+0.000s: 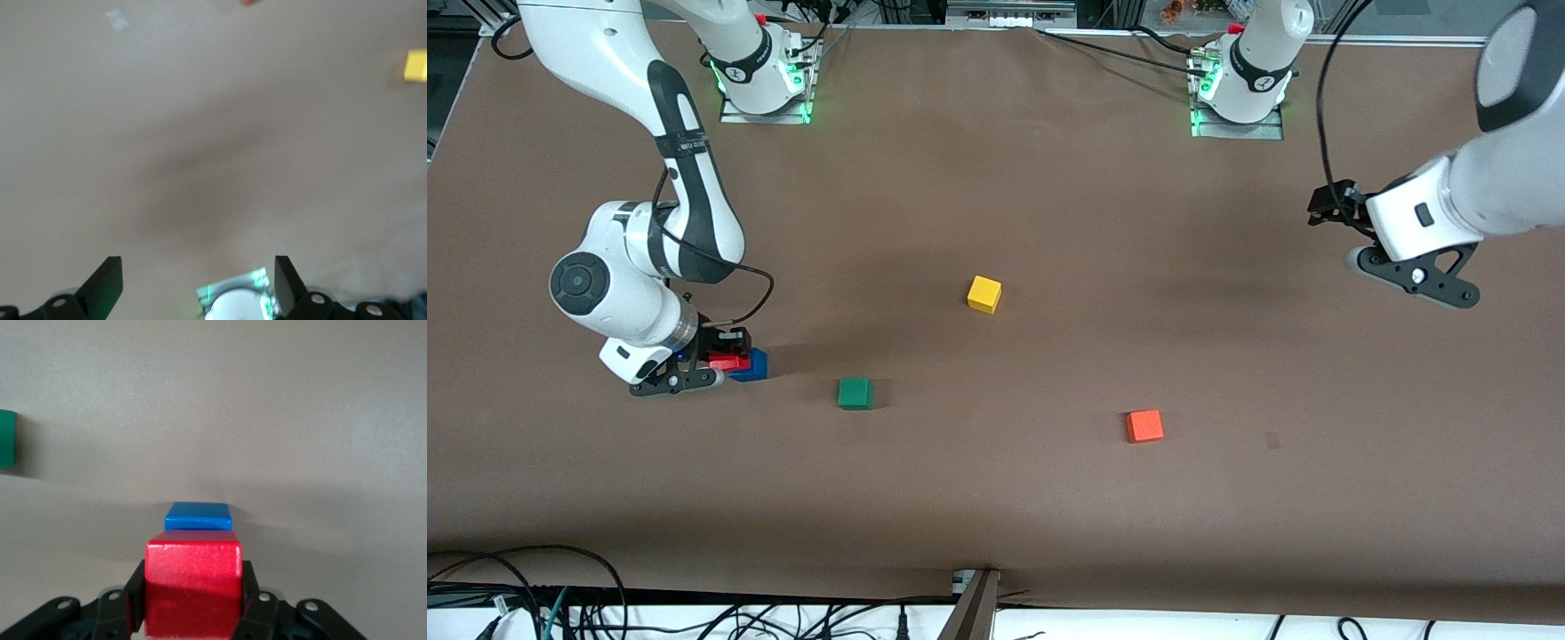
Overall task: Pass red block to right arm, stack on blue
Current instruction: 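Lower the red cube onto the blue cube while the left gripper withdraws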
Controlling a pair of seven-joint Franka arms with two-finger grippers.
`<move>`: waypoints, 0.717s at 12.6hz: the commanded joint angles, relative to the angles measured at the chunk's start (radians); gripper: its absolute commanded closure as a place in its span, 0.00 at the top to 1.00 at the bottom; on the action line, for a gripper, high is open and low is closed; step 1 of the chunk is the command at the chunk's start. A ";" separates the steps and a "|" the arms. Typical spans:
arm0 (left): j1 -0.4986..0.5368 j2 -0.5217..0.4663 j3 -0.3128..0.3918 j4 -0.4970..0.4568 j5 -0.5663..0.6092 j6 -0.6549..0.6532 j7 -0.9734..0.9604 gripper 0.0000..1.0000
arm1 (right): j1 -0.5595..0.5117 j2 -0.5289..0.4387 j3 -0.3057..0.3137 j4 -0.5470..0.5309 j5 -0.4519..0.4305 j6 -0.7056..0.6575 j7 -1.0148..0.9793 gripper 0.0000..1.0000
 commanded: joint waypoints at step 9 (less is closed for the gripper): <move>0.000 -0.165 0.079 -0.218 0.068 0.222 -0.251 1.00 | 0.017 -0.048 0.001 -0.094 -0.017 0.079 0.032 0.10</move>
